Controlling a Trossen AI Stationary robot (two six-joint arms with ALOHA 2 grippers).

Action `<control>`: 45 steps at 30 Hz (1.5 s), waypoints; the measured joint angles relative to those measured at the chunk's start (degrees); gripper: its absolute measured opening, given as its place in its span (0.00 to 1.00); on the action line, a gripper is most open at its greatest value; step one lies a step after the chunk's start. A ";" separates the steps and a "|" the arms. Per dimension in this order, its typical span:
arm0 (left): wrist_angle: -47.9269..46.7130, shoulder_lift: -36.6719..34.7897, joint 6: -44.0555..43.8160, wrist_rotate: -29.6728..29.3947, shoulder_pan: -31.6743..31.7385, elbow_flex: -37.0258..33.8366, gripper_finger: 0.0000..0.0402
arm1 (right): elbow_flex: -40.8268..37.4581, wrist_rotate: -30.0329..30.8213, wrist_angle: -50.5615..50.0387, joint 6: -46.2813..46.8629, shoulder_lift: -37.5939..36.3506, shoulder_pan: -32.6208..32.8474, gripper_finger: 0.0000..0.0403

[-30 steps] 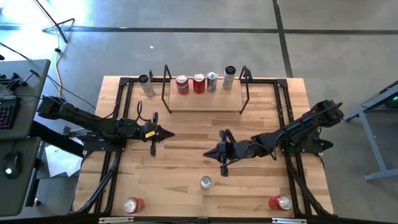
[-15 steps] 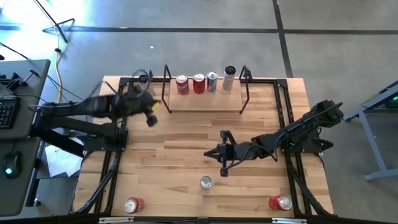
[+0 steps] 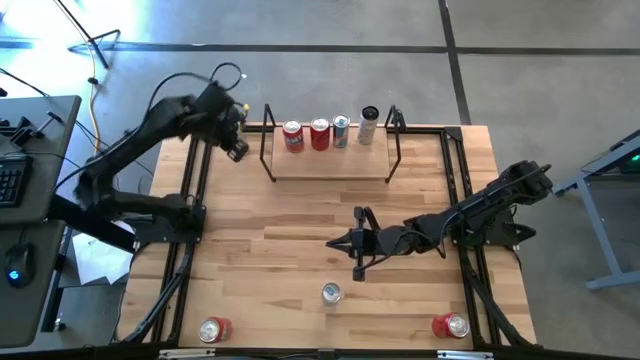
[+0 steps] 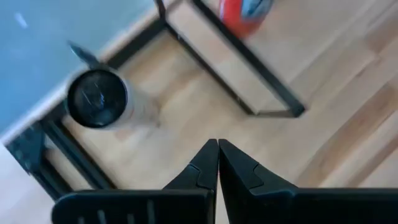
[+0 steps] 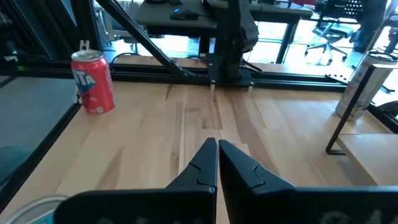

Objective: Place canned beverage on shelf
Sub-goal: Put the white yellow soda can on the shelf and align with the other white yellow soda can

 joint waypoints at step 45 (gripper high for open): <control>3.00 20.78 9.23 -2.65 17.26 3.70 0.69 | -0.02 -1.03 1.25 -4.11 0.02 -0.37 0.00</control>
